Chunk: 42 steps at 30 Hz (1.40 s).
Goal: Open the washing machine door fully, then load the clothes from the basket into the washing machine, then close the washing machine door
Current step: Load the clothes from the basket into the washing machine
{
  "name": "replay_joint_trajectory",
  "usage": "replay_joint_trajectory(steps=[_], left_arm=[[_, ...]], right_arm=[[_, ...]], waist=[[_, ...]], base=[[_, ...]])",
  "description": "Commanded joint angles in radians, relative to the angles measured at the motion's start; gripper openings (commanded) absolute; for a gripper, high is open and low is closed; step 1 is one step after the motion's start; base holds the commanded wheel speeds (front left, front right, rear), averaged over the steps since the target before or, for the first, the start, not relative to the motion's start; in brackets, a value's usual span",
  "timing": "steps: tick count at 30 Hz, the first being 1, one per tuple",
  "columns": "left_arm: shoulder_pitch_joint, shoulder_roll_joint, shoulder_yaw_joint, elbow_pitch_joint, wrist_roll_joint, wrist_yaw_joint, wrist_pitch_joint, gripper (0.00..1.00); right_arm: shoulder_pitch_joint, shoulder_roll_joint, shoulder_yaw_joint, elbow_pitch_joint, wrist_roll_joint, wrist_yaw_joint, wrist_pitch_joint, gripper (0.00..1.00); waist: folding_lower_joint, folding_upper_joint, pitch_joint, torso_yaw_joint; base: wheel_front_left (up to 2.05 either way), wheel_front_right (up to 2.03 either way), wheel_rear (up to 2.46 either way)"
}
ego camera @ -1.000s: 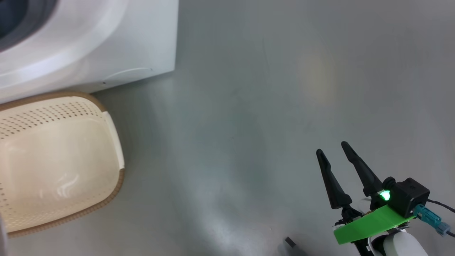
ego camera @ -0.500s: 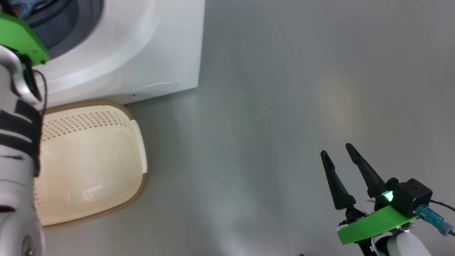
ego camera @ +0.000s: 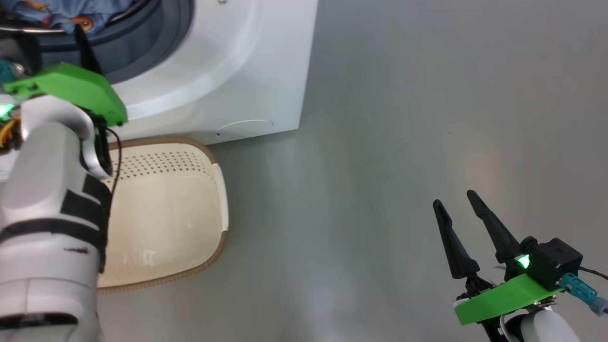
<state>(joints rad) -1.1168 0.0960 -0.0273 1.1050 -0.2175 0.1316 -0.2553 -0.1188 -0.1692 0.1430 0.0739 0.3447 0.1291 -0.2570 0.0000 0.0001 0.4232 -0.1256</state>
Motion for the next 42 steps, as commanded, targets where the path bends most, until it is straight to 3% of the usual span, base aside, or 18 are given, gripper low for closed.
replay_joint_trajectory(steps=[1,16,32,42], left_arm=[[0.029,0.029,0.005,-0.044,0.006,-0.008,-0.006,1.00],[0.333,-0.029,-0.019,-0.396,0.006,-0.040,-0.006,1.00],[0.743,-0.041,-0.025,-0.776,-0.007,0.008,-0.006,1.00],[0.889,-0.038,-0.025,-0.911,0.000,0.038,-0.006,1.00]], right_arm=[[0.009,-0.012,0.011,-0.026,-0.017,0.002,-0.005,1.00],[-0.016,-0.022,-0.022,-0.056,-0.040,0.002,-0.005,1.00],[-0.034,-0.030,-0.027,-0.066,-0.054,0.002,-0.005,1.00],[-0.031,-0.032,-0.039,-0.068,-0.057,0.002,-0.005,1.00]], waist=[[0.0000,-0.0001,-0.005,0.018],[0.0000,-0.0001,0.012,0.077],[0.0000,-0.0001,0.001,0.098],[0.0000,-0.0001,-0.013,0.111]], base=[[0.00,0.00,0.00],[0.00,0.00,0.00],[0.00,0.00,0.00],[0.00,0.00,0.00]])
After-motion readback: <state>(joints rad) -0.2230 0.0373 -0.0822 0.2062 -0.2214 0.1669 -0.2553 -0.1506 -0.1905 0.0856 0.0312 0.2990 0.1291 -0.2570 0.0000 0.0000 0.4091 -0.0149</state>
